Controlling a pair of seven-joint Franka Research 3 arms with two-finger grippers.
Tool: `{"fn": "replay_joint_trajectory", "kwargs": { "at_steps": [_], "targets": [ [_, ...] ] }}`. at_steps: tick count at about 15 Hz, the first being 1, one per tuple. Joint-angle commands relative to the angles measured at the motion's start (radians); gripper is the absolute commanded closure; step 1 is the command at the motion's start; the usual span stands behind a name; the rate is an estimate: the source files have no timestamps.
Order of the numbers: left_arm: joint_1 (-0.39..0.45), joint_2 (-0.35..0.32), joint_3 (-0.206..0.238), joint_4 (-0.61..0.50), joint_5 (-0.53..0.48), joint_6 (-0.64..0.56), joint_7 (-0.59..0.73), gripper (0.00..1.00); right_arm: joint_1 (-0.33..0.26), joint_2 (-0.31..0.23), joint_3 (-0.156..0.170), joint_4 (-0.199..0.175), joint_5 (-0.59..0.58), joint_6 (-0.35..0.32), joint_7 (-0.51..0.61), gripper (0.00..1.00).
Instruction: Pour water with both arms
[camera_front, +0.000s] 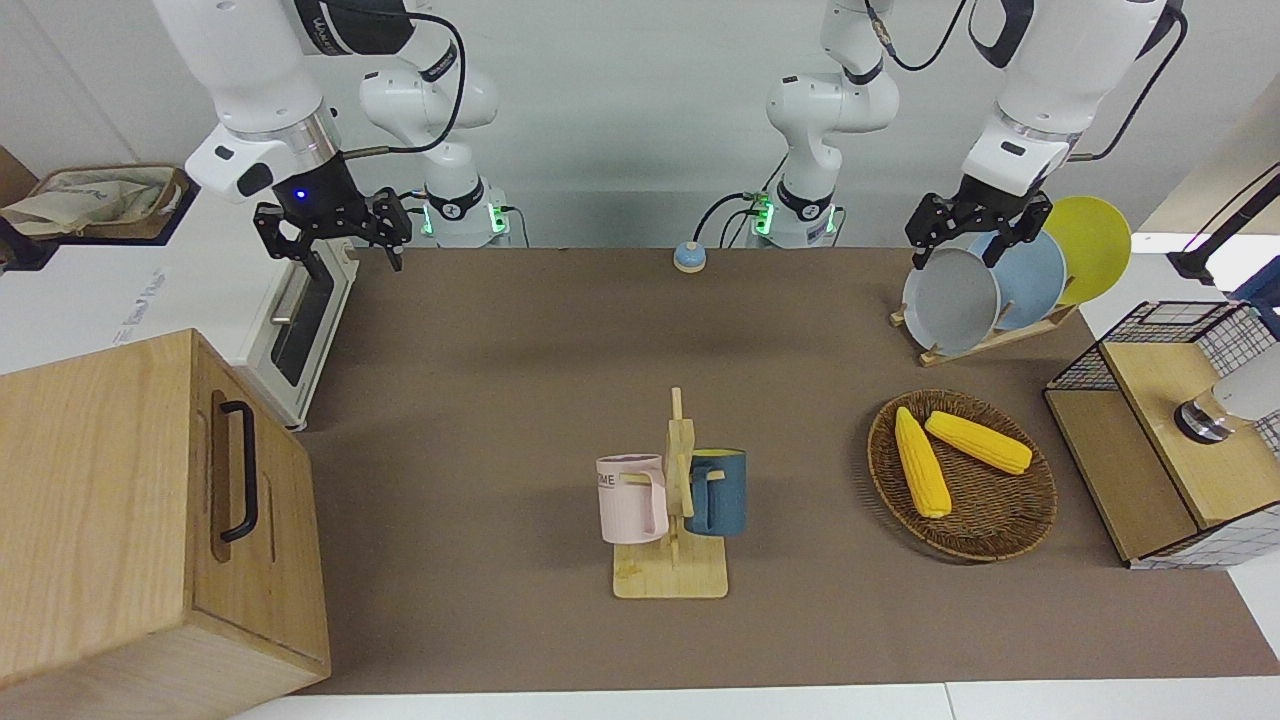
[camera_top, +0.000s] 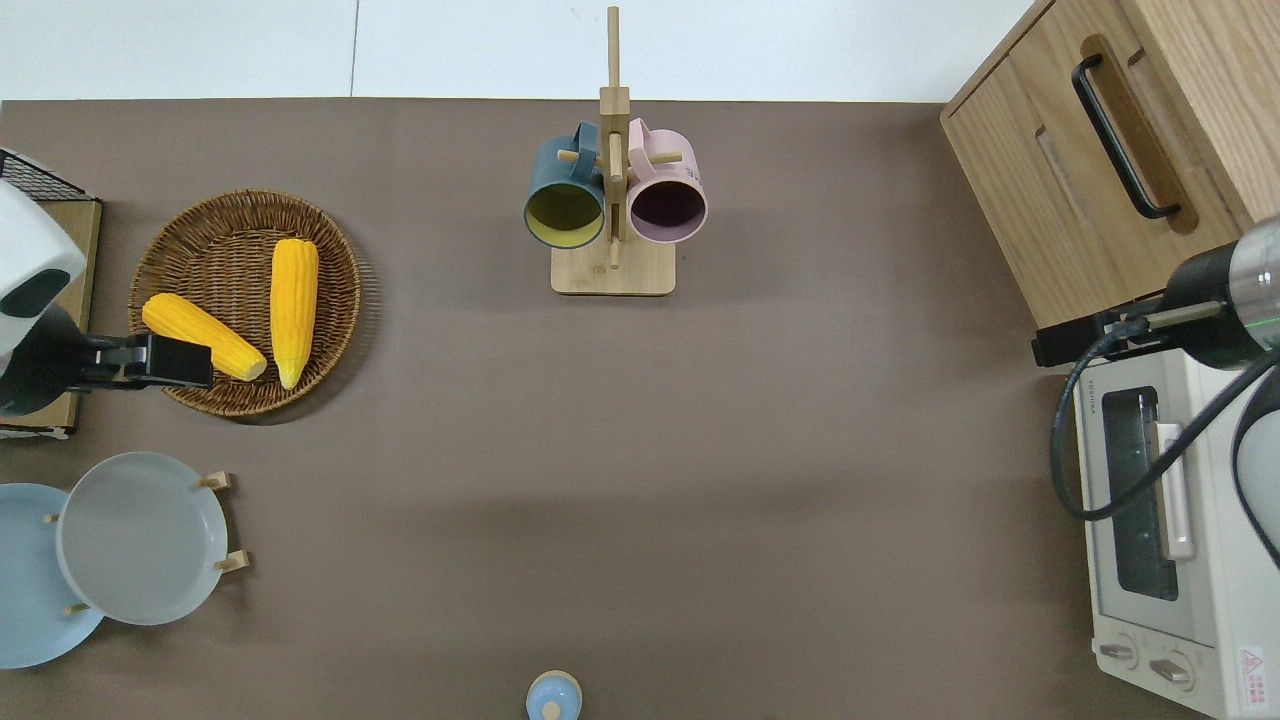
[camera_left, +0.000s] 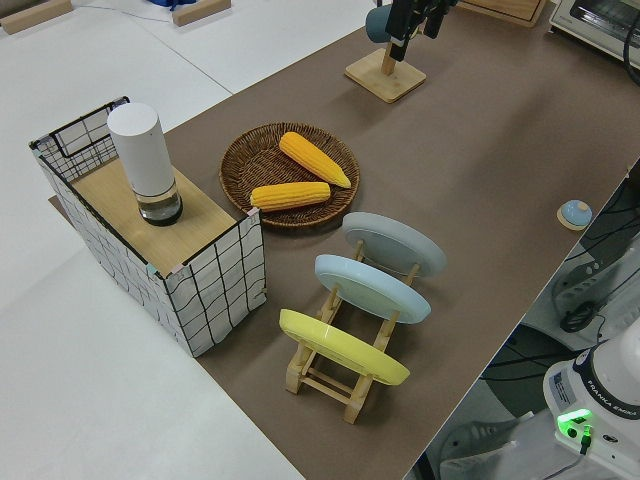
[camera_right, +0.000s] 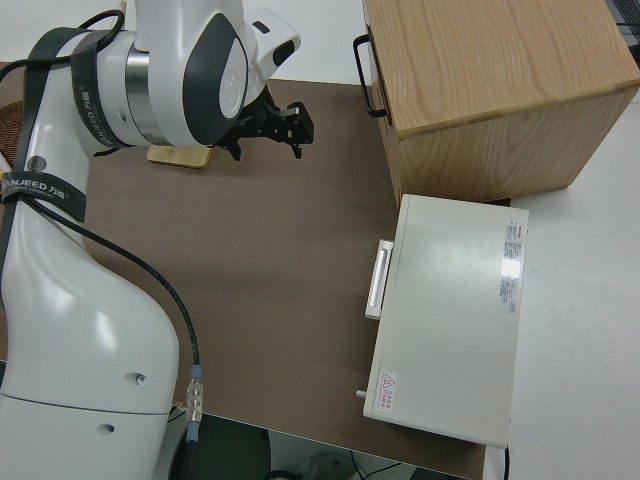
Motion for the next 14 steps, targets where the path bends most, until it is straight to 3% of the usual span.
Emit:
{"fn": "replay_joint_trajectory", "kwargs": {
  "at_steps": [1,10,14],
  "targets": [
    [-0.009,-0.008,0.001,0.001,-0.001,-0.024,0.013,0.0,-0.001,-0.005,0.001,-0.014,-0.005,0.022,-0.003,0.009],
    [-0.009,-0.004,0.001,0.001,-0.001,-0.024,0.014,0.01,0.01,-0.003,0.002,-0.016,-0.003,0.04,-0.002,0.009],
    [-0.005,-0.004,0.002,0.003,0.0,-0.024,0.016,0.01,0.013,-0.004,0.016,-0.057,-0.005,0.118,-0.005,0.011]
  ]
}}
